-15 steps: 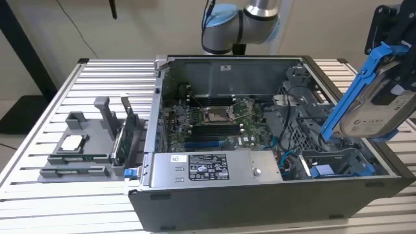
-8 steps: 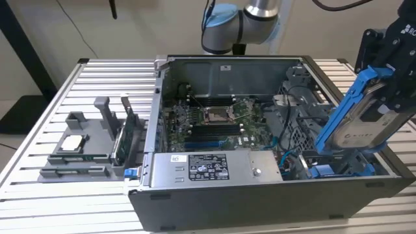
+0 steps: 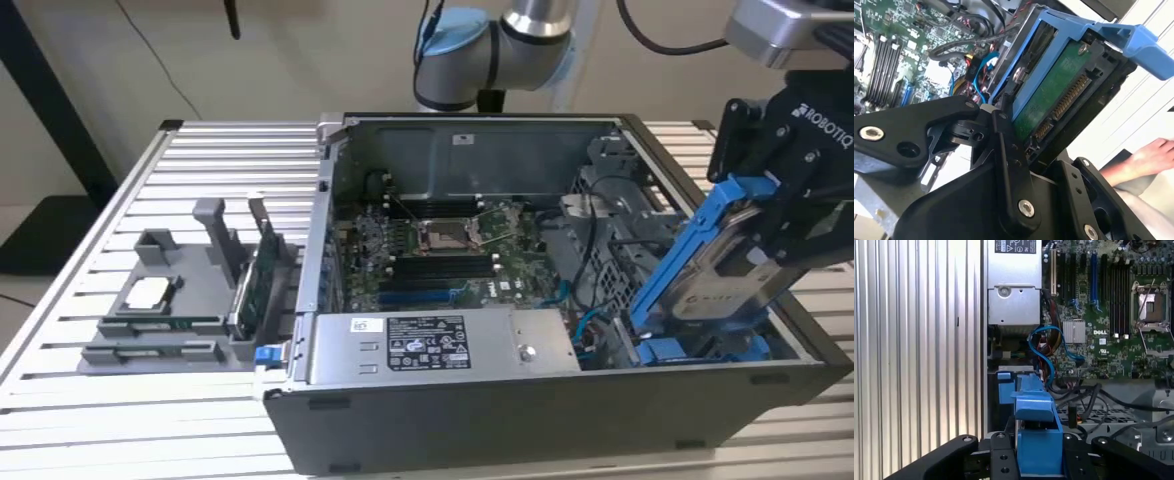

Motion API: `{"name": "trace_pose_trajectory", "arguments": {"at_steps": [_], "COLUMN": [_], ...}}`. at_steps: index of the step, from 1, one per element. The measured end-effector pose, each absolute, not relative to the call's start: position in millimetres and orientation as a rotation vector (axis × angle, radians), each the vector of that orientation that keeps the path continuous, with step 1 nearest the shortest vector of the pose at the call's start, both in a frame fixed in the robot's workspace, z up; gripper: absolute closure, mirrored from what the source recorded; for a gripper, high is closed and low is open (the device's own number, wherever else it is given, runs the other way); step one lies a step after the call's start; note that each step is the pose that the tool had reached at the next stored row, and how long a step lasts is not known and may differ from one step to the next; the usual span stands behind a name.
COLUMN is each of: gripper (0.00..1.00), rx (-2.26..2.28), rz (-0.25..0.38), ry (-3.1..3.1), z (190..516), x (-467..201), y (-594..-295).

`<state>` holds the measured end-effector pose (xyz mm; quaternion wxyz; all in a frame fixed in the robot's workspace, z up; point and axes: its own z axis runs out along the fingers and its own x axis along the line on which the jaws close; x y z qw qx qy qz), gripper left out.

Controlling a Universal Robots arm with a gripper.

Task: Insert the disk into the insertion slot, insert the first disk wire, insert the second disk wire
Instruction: 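Insert the disk into the insertion slot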

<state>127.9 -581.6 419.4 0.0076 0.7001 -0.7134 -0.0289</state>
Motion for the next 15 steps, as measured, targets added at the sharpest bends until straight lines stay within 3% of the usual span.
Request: {"name": "trace_pose_trajectory", "arguments": {"at_steps": [15], "gripper": [0.67], "rx": [2.187], "rz": [-0.093], "ry": [-2.23], "z": [394], "x": [125], "y": [-582]}}
